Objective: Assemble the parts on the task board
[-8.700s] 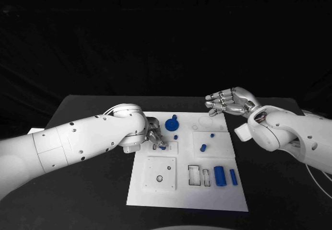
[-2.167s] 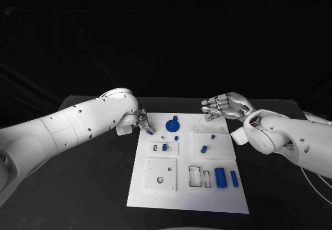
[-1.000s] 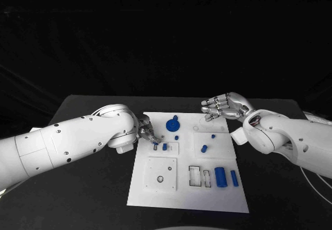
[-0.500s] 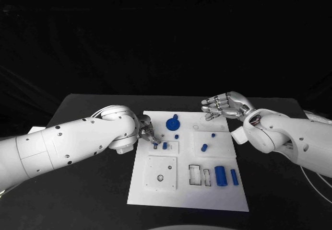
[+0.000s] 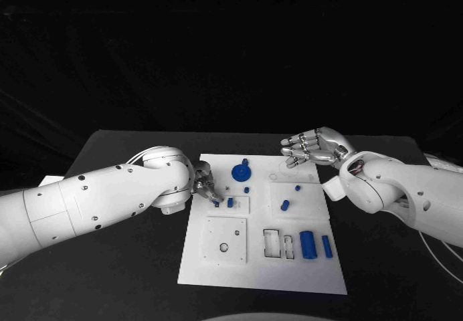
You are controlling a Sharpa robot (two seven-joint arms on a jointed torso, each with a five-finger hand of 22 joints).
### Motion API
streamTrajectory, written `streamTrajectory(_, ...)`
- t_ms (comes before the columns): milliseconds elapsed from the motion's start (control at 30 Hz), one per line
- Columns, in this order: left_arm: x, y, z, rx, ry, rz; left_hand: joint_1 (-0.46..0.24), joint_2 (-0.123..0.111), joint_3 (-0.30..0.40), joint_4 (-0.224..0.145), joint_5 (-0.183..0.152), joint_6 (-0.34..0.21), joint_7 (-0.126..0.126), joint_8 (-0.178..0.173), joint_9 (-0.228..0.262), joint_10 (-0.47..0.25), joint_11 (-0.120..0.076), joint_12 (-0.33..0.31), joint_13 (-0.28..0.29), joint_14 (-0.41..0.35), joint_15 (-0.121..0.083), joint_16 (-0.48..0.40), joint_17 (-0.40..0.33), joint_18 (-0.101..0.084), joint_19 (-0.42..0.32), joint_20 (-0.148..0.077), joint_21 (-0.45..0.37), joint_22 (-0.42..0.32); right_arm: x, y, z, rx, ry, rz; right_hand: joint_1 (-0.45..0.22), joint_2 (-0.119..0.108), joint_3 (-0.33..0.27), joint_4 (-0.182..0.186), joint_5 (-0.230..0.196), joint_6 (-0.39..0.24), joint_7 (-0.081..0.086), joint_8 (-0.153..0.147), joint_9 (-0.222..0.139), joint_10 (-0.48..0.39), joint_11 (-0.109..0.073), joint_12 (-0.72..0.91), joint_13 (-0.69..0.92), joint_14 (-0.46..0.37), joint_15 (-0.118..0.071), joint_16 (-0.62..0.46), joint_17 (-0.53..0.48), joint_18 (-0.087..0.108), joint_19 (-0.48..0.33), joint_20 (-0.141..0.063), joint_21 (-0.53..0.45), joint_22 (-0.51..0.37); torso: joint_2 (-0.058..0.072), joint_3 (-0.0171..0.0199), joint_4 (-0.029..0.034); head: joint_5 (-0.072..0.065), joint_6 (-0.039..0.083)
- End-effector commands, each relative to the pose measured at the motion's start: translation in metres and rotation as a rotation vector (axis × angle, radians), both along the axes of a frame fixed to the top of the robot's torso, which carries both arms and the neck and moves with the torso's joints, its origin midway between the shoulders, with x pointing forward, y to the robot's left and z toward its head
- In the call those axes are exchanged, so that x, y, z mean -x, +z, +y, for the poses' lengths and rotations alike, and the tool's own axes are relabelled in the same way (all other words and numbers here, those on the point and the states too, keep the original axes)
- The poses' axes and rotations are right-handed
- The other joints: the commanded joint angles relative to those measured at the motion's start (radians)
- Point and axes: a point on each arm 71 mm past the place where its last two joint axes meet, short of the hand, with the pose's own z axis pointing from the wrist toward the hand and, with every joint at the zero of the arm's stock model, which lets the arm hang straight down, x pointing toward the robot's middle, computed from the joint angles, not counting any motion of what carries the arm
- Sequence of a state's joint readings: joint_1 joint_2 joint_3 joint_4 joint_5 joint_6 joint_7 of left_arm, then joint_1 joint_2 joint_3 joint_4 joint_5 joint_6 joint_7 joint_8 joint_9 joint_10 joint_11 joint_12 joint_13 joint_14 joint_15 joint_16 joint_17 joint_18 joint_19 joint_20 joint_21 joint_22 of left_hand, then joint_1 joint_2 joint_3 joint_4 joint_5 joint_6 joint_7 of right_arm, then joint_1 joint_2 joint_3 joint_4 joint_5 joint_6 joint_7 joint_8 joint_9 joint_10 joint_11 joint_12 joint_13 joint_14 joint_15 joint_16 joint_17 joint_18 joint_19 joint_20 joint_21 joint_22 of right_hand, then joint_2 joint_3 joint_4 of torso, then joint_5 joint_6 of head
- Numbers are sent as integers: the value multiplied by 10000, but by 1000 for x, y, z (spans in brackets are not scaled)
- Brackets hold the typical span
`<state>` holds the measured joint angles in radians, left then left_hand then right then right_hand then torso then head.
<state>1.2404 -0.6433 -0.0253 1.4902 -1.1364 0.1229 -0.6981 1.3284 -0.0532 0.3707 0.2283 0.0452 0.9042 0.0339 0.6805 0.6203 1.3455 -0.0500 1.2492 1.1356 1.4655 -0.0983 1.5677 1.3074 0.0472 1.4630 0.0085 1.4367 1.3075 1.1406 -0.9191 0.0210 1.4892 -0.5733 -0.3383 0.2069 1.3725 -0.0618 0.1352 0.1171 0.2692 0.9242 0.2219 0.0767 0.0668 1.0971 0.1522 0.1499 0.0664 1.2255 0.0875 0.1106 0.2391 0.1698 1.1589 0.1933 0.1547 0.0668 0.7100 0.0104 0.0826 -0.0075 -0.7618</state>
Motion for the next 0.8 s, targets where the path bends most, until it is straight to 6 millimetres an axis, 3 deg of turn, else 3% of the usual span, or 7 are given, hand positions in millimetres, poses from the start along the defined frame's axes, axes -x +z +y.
streamTrajectory(33, 2, -2, 2, -640, 86, 271, 37, -35, 728, -670, 18, 32, -134, 70, 13, 57, 9, 62, 17, 1053, -81, 31, 2634, -79, 536, -70, 66, 914, 1, 0, 2, -12, 232, -45, -78, 36, -36, -30, 9, -86, 16, 42, 7, -49, 6, 56, -16, 38, 39, -64, -9, 143, 54, 0, -40, -11, -1, 2, 1, 8, -14)
streamTrajectory(800, 3, -4, 1, -767, -47, 418, 26, -99, 774, -689, 16, 32, -141, 88, 32, 60, 2, 65, 22, 1053, -87, 31, 2634, -81, 537, -78, 70, 922, 1, -1, 3, -18, 252, -29, -78, 36, -36, -30, 9, -86, 16, 42, 7, -49, 6, 56, -16, 38, 39, -64, -9, 143, 54, 0, -40, -11, 2, 4, -3, 28, -59)
